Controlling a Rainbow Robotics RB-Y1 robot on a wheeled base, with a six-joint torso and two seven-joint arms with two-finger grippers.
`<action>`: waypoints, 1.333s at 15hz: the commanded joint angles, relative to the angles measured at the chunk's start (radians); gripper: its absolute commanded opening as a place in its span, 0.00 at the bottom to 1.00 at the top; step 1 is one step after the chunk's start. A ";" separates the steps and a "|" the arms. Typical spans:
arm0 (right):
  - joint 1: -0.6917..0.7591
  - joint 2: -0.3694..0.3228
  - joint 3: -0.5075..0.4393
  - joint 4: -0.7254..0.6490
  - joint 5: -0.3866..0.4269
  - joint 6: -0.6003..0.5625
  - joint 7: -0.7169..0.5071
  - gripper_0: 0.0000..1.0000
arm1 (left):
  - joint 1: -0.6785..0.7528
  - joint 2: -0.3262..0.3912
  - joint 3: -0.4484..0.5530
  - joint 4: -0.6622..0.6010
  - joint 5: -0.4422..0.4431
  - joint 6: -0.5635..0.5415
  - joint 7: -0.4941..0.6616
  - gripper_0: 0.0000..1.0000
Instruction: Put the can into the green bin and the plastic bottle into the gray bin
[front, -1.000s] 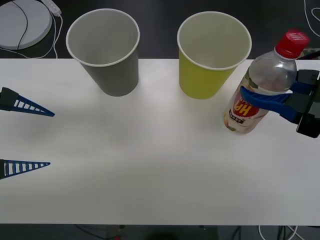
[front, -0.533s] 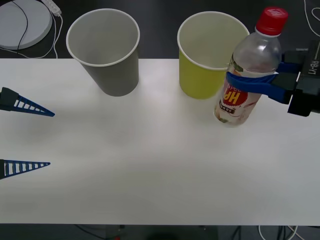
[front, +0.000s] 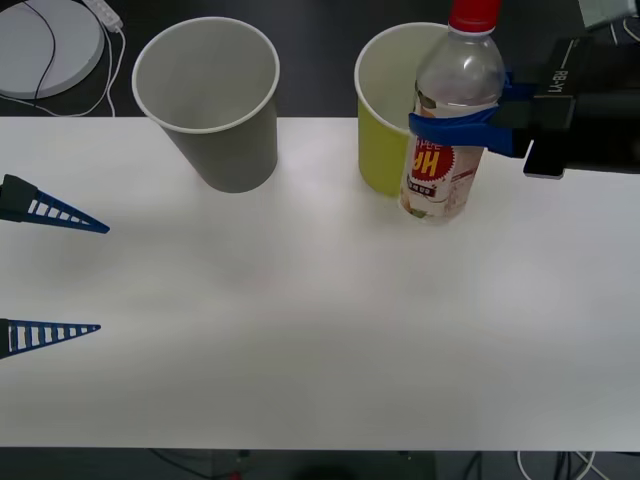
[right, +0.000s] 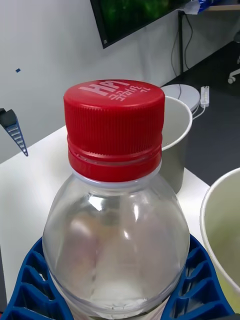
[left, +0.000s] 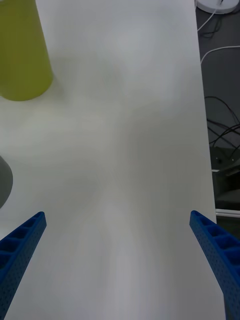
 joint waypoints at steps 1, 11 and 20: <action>-0.107 0.001 0.084 0.057 0.000 0.000 0.000 0.00 | 0.000 0.000 0.000 0.000 0.000 0.000 0.000 1.00; -0.443 0.021 0.110 0.189 -0.011 -0.289 -0.135 0.00 | 0.000 0.000 0.000 0.000 0.000 0.000 0.000 1.00; -0.770 0.107 0.306 0.424 0.044 -0.408 -0.135 0.00 | 0.000 0.000 0.000 0.000 0.000 0.000 0.000 1.00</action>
